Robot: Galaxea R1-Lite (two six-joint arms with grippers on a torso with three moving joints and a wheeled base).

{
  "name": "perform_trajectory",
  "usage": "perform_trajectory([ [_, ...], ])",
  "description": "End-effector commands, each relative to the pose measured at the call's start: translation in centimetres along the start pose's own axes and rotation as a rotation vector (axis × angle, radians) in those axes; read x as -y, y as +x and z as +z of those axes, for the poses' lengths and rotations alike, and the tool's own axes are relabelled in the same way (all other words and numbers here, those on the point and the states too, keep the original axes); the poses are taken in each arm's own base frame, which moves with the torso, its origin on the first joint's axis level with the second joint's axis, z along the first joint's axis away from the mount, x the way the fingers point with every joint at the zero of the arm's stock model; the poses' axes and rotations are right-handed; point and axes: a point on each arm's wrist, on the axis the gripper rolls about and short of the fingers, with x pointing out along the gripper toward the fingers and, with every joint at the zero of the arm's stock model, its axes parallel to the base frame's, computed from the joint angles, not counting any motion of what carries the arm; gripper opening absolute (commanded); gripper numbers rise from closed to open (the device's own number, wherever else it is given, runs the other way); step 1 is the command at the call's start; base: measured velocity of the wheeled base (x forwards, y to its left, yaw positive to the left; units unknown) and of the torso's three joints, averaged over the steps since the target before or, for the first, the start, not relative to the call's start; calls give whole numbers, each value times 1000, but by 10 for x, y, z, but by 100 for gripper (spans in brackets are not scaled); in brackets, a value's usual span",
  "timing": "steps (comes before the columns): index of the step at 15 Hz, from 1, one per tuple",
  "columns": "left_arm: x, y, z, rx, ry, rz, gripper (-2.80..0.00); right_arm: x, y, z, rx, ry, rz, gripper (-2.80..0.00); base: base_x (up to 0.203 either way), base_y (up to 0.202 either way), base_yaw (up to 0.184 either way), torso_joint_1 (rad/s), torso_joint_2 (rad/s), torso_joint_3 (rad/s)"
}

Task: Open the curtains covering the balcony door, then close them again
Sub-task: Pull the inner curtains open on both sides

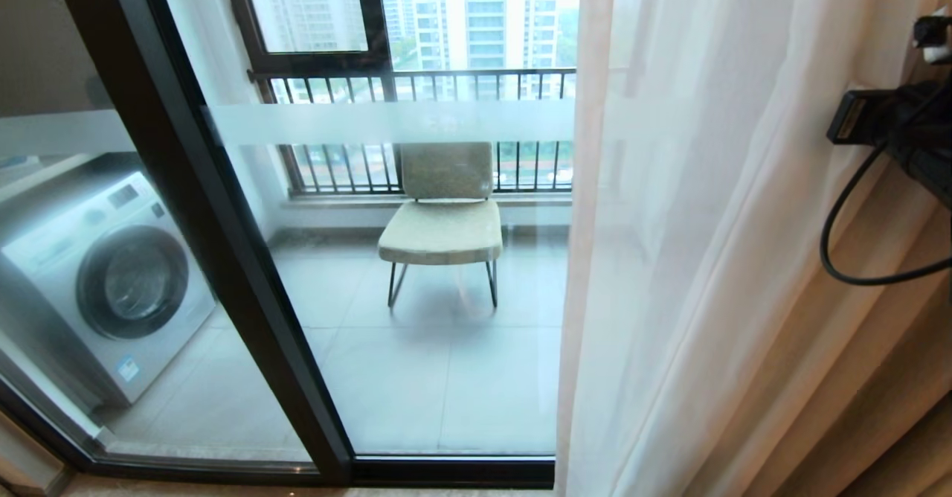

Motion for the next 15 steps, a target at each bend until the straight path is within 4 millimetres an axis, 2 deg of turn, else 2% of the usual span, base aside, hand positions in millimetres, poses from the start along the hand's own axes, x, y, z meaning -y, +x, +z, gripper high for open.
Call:
perform_trajectory([
  [1,0,0,0,1,-1,0,-280,0,0,1,8,0,-2,-280,0,-191,0,2,2,7],
  [6,0,0,0,1,-1,2,-280,0,0,1,8,0,-2,-280,0,-167,0,3,0,1],
  [15,0,0,0,1,-1,0,-280,1,-2,4,15,0,-3,-280,0,0,0,0,0,0],
])
